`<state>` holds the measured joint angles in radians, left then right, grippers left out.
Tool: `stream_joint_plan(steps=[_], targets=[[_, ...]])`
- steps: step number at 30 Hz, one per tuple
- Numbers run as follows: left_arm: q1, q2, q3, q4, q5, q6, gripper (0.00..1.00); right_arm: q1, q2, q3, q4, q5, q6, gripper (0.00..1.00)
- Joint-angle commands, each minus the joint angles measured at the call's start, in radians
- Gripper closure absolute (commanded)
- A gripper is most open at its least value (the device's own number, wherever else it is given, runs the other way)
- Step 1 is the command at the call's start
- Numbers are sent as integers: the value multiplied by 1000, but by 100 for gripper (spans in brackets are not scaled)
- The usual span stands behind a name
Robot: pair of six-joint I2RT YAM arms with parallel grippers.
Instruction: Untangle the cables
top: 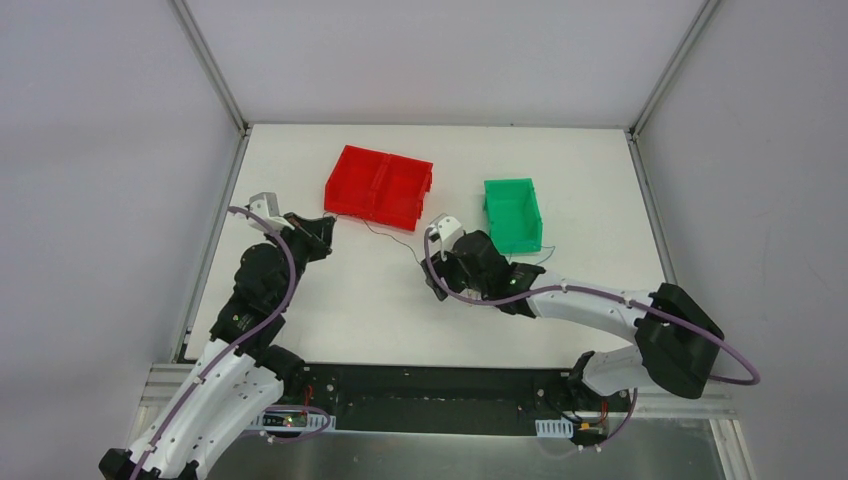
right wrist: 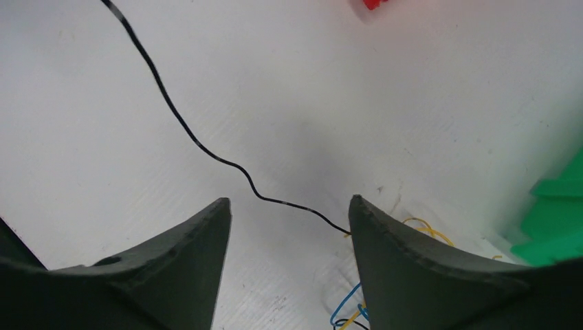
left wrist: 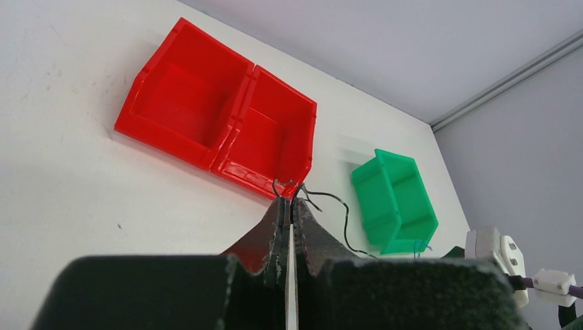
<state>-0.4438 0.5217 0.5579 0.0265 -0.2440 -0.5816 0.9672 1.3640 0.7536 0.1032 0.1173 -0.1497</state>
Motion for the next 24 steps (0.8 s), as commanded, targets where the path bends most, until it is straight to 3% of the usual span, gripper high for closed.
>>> stream_joint_plan(steps=[1, 7, 8, 13, 15, 18, 21, 24], targets=[[4, 9, 0, 51, 17, -11, 100, 30, 25, 62, 84, 27, -36, 38], [4, 80, -14, 106, 74, -51, 100, 50, -25, 53, 100, 12, -3, 95], [4, 96, -7, 106, 87, -52, 100, 51, -47, 46, 102, 9, 16, 100], [4, 172, 14, 109, 124, -59, 98, 51, -192, -33, 171, 30, 73, 100], [4, 204, 24, 118, 167, -58, 82, 51, -255, -61, 190, 55, 94, 100], [4, 262, 48, 149, 293, -32, 45, 48, -331, -94, 203, 90, 120, 100], [4, 328, 76, 196, 429, -21, 30, 43, -390, -111, 203, 103, 147, 100], [4, 394, 83, 296, 597, -7, 24, 41, -437, -126, 201, 118, 181, 100]])
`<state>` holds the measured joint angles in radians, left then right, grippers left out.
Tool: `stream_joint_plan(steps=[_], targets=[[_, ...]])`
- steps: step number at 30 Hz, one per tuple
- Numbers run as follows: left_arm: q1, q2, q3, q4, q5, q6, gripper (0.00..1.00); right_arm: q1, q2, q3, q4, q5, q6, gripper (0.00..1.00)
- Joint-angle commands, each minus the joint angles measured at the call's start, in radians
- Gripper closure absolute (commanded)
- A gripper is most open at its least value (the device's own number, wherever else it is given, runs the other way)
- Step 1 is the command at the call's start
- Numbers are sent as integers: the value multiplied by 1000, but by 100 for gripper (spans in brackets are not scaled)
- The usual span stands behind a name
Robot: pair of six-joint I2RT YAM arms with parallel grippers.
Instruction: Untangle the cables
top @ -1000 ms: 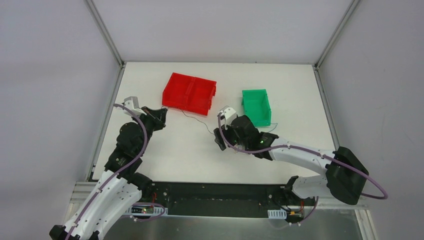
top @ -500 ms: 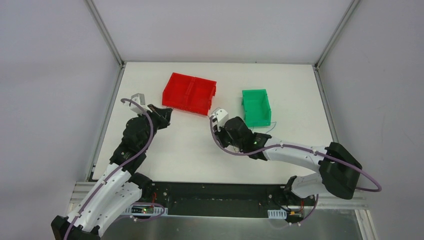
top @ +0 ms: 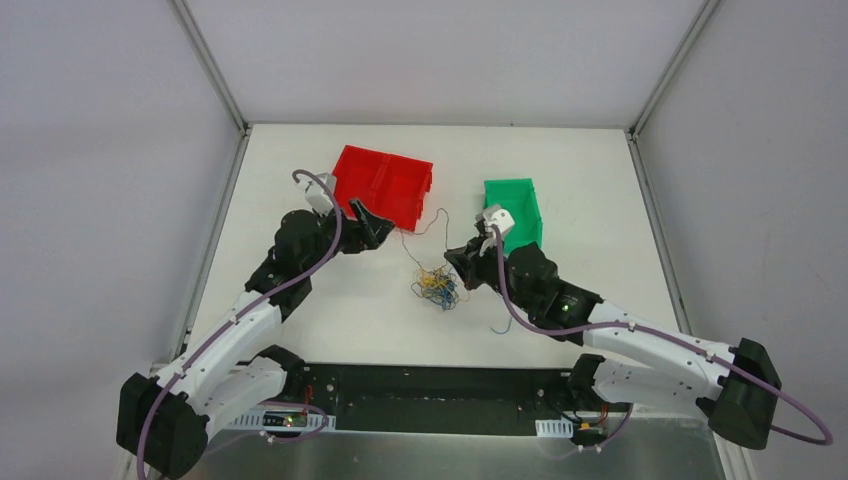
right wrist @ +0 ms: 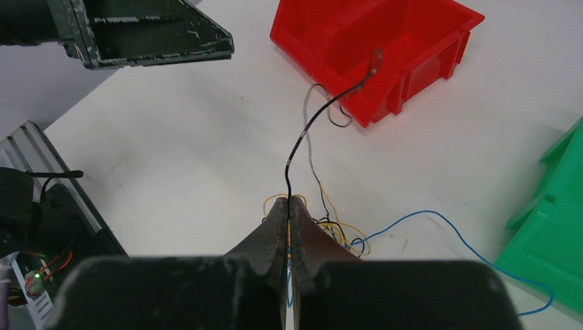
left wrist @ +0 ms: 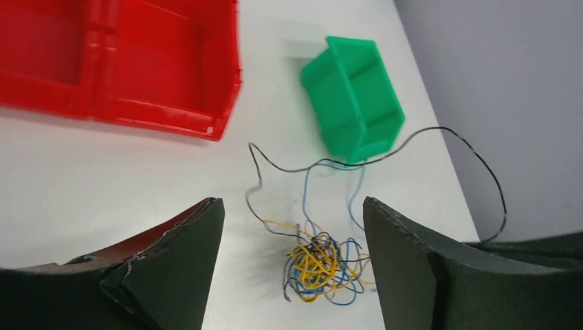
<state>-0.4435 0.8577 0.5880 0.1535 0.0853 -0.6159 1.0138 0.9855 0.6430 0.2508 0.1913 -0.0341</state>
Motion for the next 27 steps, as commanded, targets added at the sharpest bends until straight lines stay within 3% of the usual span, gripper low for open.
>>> stream_joint_plan(steps=[1, 7, 11, 14, 22, 27], targets=[[3, 77, 51, 225, 323, 27, 23, -7, -68, -17, 50, 51, 73, 100], [-9, 126, 21, 457, 543, 6, 22, -23, -107, -23, 31, 74, 114, 100], [-78, 161, 11, 564, 645, 90, 26, -40, -122, -6, -17, 73, 185, 100], [-138, 174, -5, 615, 656, 169, 31, -48, -144, 10, -55, 57, 232, 100], [-220, 195, -30, 620, 645, 352, 31, -69, -224, 6, -86, 0, 304, 100], [-254, 217, -24, 620, 613, 393, 43, -68, -231, 12, -91, -42, 321, 100]])
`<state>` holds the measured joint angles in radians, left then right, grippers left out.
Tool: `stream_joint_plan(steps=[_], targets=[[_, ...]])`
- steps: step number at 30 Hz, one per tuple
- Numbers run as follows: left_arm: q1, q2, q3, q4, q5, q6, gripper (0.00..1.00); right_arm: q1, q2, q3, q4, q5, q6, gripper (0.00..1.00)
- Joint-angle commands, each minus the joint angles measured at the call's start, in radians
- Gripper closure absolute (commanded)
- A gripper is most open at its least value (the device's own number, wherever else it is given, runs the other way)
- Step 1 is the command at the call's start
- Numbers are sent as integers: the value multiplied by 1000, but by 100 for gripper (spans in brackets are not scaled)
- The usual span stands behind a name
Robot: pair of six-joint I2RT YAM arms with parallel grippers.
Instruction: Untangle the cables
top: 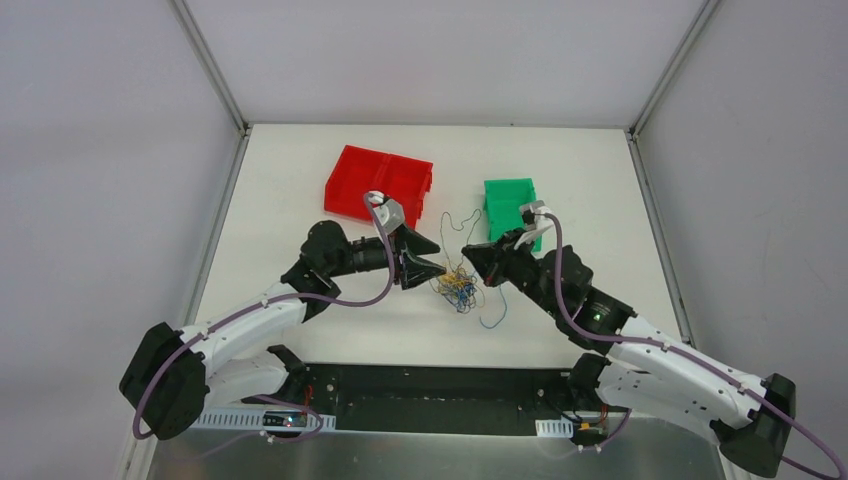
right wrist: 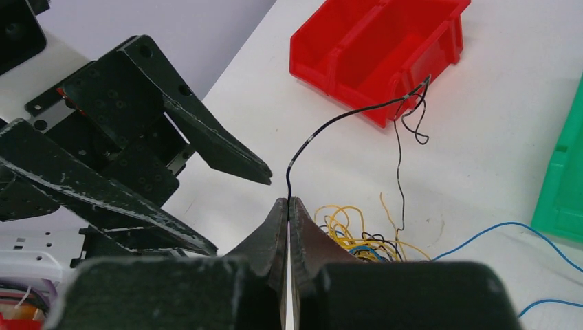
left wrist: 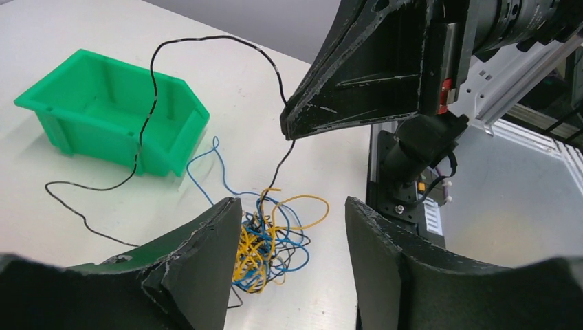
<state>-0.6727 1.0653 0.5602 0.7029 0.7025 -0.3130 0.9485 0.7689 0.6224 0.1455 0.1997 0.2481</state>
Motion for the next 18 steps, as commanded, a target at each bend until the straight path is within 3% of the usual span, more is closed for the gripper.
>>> stream_joint_plan(steps=[1, 18], targets=[[-34, 12, 3, 70, -15, 102, 44, -3, -13, 35, 14, -62, 43, 100], [-163, 106, 69, 3, -120, 245, 69, -2, 37, 55, 35, -184, 84, 100]])
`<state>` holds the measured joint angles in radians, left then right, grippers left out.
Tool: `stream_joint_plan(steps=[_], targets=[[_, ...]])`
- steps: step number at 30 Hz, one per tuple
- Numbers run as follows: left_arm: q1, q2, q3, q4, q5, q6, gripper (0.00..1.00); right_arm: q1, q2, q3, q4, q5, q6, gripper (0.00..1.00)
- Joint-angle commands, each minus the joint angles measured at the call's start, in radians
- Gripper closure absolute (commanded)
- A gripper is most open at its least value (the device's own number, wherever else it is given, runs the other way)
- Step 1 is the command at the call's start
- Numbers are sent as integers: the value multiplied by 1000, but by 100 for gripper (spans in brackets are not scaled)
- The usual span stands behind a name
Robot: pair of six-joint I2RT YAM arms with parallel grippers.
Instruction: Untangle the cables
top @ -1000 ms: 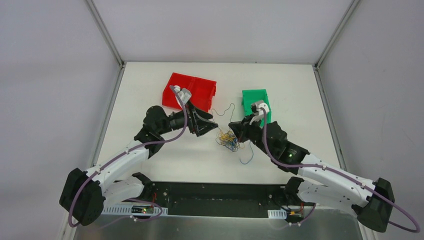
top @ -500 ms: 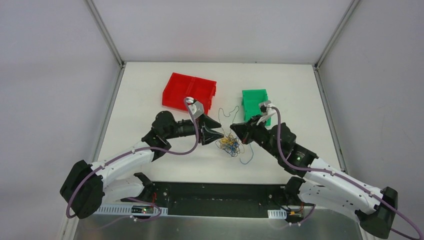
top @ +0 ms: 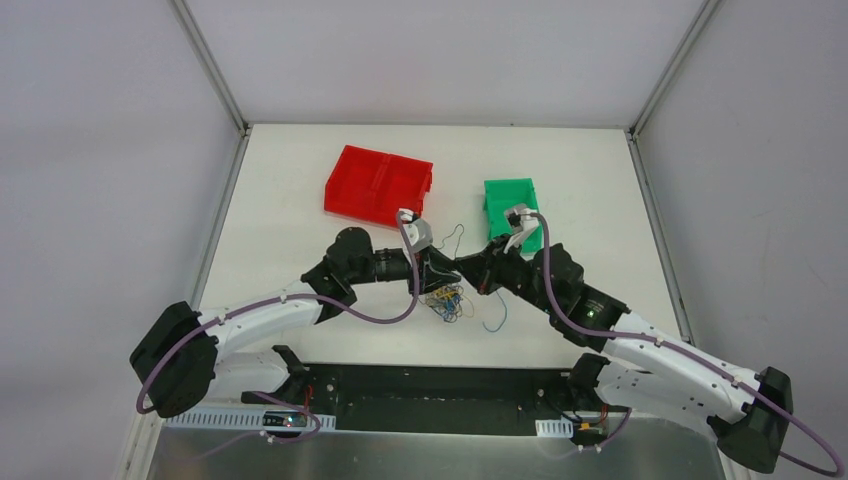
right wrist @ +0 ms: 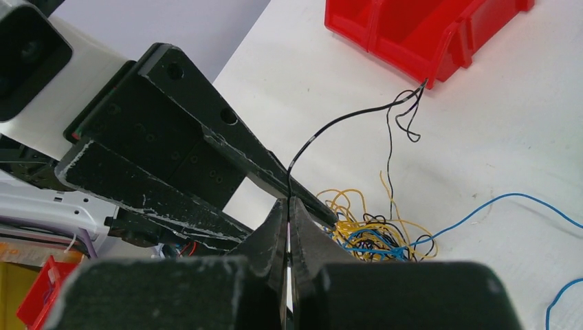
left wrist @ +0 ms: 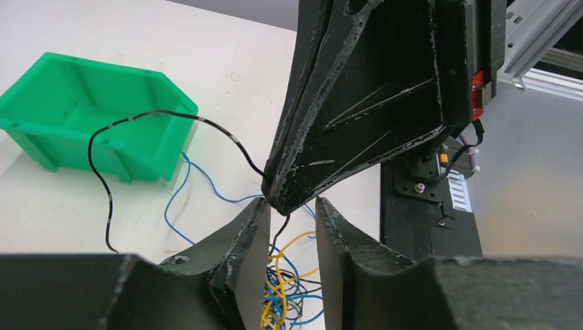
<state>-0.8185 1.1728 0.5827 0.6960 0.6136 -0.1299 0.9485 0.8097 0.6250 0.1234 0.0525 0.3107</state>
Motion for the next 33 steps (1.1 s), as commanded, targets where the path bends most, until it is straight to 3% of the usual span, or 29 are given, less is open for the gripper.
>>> stream_joint_plan(steps=[1, 2, 3, 4, 6, 7, 9, 10, 12, 14, 19, 22, 33], targets=[[-22, 1, 50, 1, -32, 64, 73, -3, -3, 53, 59, -42, 23, 100], [-24, 2, 57, -9, -33, 68, 79, -3, -1, 53, 62, -44, 24, 100], [-27, 1, 64, -23, -39, 71, 94, -4, 1, 52, 63, -44, 24, 100], [-29, -5, 70, -36, -49, 73, 100, -3, 1, 52, 64, -43, 24, 100], [-27, -24, 72, -54, -78, 62, 100, -2, -3, 48, 65, -43, 12, 96], [-27, -39, 71, -61, -106, 50, 100, -3, -8, 41, 67, -34, 7, 80], [-28, -74, 75, -104, -204, 18, 100, -3, -23, 12, 91, 6, -3, 39], [-27, -95, 80, -137, -263, 1, 100, -2, -32, -6, 107, 32, -8, 29], [-27, -141, 91, -207, -379, -37, 100, -2, -48, -51, 153, 86, -24, 20], [-23, -186, 85, -237, -429, -52, 100, -3, -53, -96, 215, 107, -70, 18], [-21, -277, 65, -248, -411, -65, 100, -2, 34, -156, 361, -34, -202, 19], [-20, -300, 66, -263, -407, -84, 100, 19, 125, -119, 354, -160, -235, 21], [-17, -276, 129, -326, -316, -155, 100, 77, 230, -72, 351, -189, -283, 23]])
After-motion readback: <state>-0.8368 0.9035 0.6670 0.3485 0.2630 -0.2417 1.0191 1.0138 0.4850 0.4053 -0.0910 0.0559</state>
